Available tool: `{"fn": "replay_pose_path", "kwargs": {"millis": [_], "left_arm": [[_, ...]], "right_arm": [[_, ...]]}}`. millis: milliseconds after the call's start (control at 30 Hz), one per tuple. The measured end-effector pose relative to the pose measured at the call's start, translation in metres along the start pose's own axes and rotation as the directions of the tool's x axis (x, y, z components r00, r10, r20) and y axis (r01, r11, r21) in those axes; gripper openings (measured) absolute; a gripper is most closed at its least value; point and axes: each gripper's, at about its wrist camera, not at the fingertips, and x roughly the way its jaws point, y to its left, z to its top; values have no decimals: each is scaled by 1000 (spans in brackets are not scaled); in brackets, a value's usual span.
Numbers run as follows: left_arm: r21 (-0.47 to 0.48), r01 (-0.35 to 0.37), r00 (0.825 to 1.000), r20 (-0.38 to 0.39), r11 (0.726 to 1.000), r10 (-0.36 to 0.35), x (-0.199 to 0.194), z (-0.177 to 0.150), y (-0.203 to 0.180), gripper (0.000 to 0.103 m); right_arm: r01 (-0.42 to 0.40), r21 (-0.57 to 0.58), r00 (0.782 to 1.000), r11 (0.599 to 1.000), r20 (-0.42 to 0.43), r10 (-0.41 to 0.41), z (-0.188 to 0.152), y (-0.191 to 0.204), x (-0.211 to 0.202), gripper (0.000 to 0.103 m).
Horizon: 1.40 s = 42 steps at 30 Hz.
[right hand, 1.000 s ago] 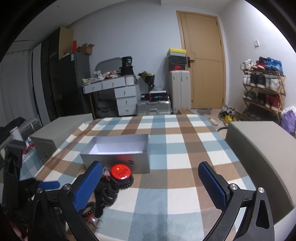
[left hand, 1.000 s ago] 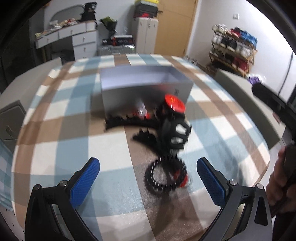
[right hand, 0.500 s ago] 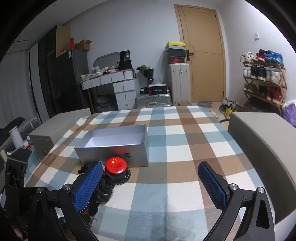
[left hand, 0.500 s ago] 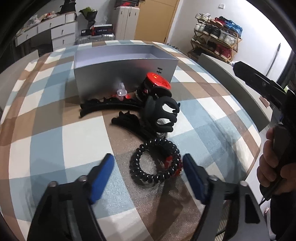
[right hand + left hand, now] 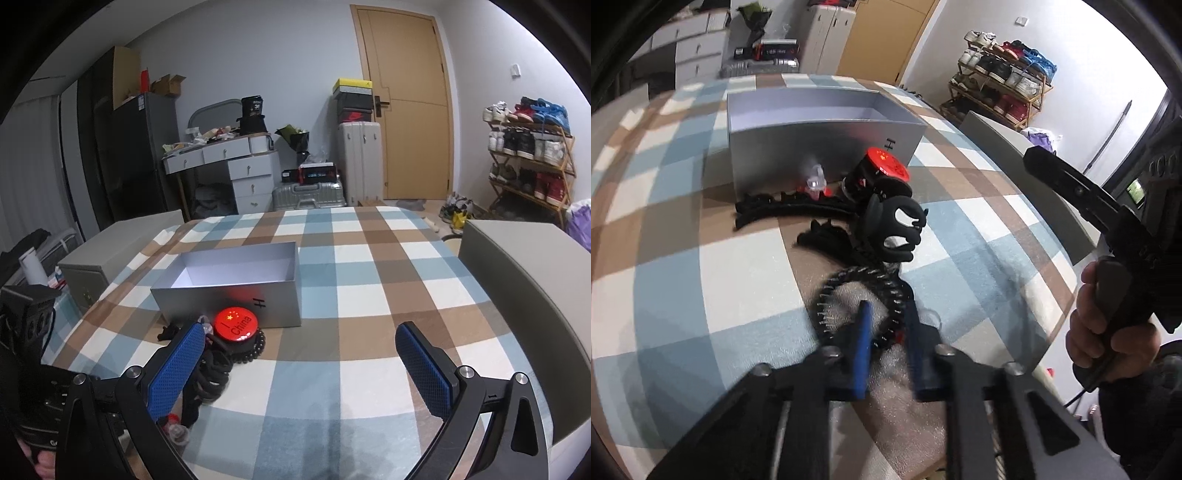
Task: Organize jewelry
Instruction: 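Grasp the black coiled bracelet with the left gripper while the right gripper grasps the red badge, then carry the coiled bracelet and red badge into the grey box and release both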
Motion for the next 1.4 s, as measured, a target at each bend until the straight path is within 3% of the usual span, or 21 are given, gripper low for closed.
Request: {"fn": "replay_pose_path", "kwargs": {"millis": [267,667,867,1067,1200,1333,1400], "left_arm": [[-102,51,999,-9,993,-52,-2,-6,18,6],[-64,14,997,77,998,-9,-26,-2,13,5],[-73,3,993,117,997,5,-32,2,22,5],[-83,10,992,130,997,1,-31,8,24,5],[-84,18,991,131,996,-7,-32,10,25,5],[-81,18,991,132,997,-7,-33,11,26,5],[-84,19,991,134,996,-8,-32,11,27,5]], "right_arm": [[-4,-23,1000,1000,2,4,4,10,4,103],[-37,-9,997,999,-62,36,12,16,34,103],[-130,68,973,989,-181,140,9,11,73,102],[-191,124,944,974,-249,217,2,13,99,99],[-211,140,919,967,-309,245,0,16,116,83],[-213,136,918,967,-311,246,-1,19,116,77],[-225,131,918,966,-304,255,-1,20,114,68]]}}
